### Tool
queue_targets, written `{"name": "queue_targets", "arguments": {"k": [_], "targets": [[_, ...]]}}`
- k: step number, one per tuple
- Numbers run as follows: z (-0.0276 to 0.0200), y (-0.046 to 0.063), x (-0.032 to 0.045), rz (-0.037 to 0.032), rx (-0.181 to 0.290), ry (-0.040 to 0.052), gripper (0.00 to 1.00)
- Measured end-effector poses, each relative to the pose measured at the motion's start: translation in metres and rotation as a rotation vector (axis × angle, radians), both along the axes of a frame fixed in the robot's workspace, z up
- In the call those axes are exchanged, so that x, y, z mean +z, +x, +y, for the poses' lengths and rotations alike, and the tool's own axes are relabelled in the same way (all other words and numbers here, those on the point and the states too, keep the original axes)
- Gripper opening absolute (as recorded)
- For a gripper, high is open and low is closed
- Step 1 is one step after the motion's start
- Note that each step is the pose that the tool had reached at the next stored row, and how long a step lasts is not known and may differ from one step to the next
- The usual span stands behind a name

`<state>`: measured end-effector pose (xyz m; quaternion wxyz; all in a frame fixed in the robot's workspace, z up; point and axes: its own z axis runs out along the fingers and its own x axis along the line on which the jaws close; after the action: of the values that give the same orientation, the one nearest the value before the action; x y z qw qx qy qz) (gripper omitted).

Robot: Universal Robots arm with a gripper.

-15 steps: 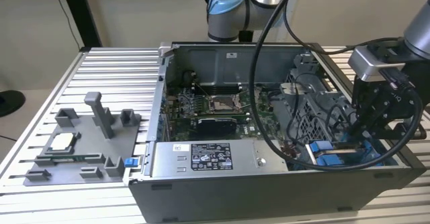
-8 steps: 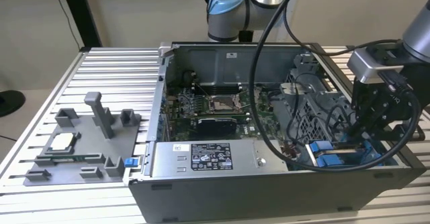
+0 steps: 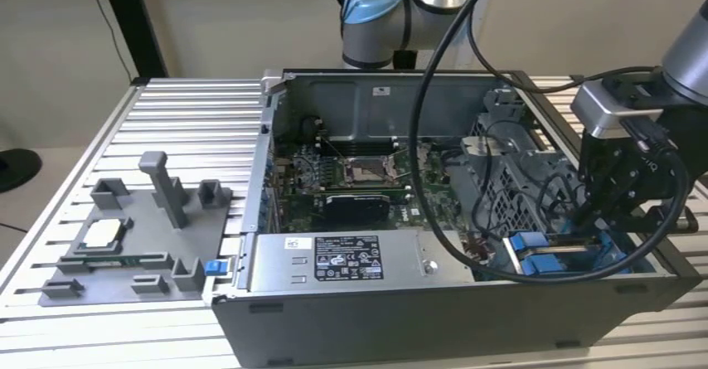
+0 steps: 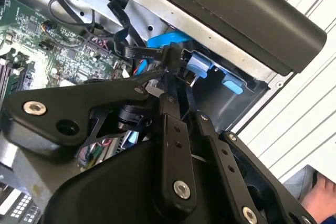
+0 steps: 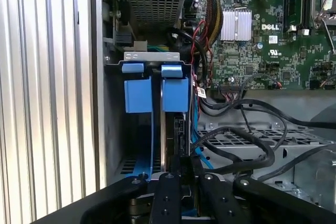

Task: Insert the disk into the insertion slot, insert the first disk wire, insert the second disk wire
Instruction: 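Insert the first disk wire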

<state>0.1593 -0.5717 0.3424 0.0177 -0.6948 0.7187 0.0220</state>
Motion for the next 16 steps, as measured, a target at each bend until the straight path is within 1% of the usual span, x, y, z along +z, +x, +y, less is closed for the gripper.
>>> {"name": "queue_targets", "arguments": {"k": [8, 16], "targets": [[0.0006, 0.0002, -0.0012, 0.0, -0.029, -0.0001, 0.0], [0.0005, 0.0016, -0.0083, 0.0, -0.045, -0.0015, 0.0]]}}
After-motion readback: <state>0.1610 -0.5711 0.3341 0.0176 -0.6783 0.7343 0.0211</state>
